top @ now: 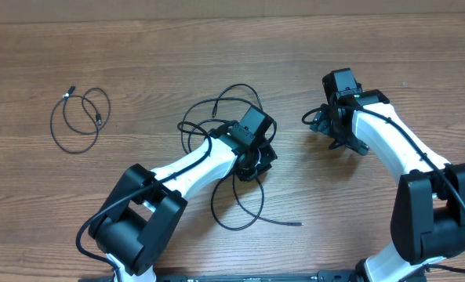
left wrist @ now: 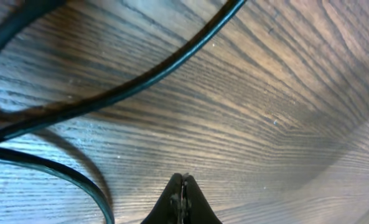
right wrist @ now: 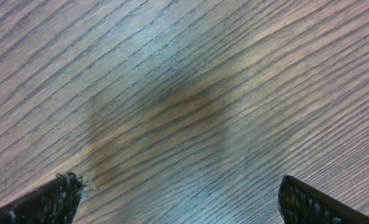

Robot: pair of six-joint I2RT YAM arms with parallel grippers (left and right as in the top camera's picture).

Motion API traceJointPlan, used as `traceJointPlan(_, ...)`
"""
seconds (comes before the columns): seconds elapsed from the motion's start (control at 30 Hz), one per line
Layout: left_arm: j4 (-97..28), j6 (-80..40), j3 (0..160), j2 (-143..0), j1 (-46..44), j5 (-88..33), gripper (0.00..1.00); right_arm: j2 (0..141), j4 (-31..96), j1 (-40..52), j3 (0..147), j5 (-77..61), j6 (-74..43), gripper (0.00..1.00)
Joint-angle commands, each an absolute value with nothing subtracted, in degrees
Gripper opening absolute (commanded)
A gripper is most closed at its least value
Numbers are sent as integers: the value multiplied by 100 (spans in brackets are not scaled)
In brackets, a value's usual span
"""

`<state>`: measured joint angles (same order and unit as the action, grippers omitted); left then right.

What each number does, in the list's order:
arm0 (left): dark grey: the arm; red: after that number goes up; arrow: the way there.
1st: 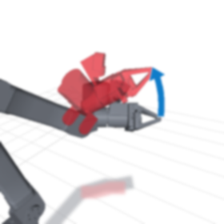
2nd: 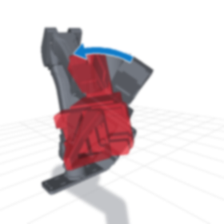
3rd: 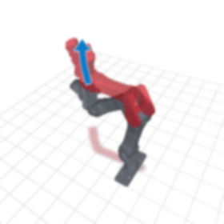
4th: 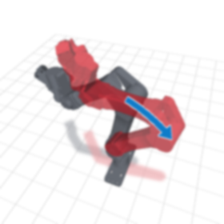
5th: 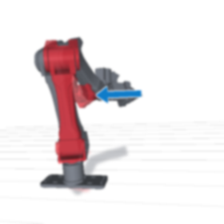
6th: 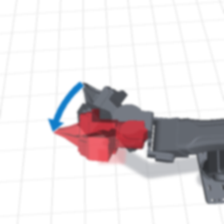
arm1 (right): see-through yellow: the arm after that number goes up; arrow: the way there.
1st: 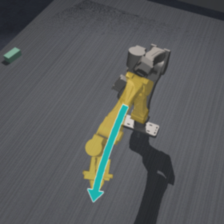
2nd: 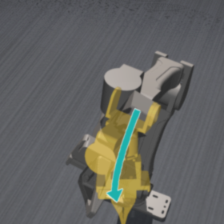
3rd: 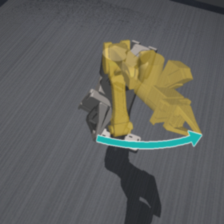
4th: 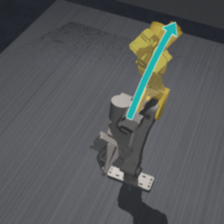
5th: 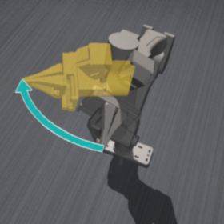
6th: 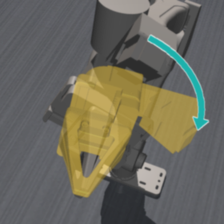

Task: Untangle cables

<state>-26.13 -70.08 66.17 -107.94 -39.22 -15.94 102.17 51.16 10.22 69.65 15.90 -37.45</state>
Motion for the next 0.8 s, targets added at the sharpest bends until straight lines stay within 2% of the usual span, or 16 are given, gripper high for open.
traceJointPlan(0.0, -2637, -6938, 6661, -10875, -3892, -1197, 4, 10132, 5107, 1022, 7048, 1686, -3721, 100)
traceJointPlan(0.23, -2842, -7124, 6661, -10759, -3938, -661, 4, 10132, 5107, 1022, 7048, 1686, -3721, 100)
traceJointPlan(0.6, -3575, -8265, 6663, -10296, -4473, 1470, 4, 10132, 5107, 1022, 7048, 1686, -3721, 100)
traceJointPlan(0.73, -3505, -8270, 6663, -10296, -4617, 1540, 4, 10132, 5107, 1022, 7048, 1686, -3721, 100)
traceJointPlan(0.77, -3507, -8272, 6663, -10298, -4622, 1520, 12, 10132, 5107, 1022, 7048, 1686, -3721, 100)
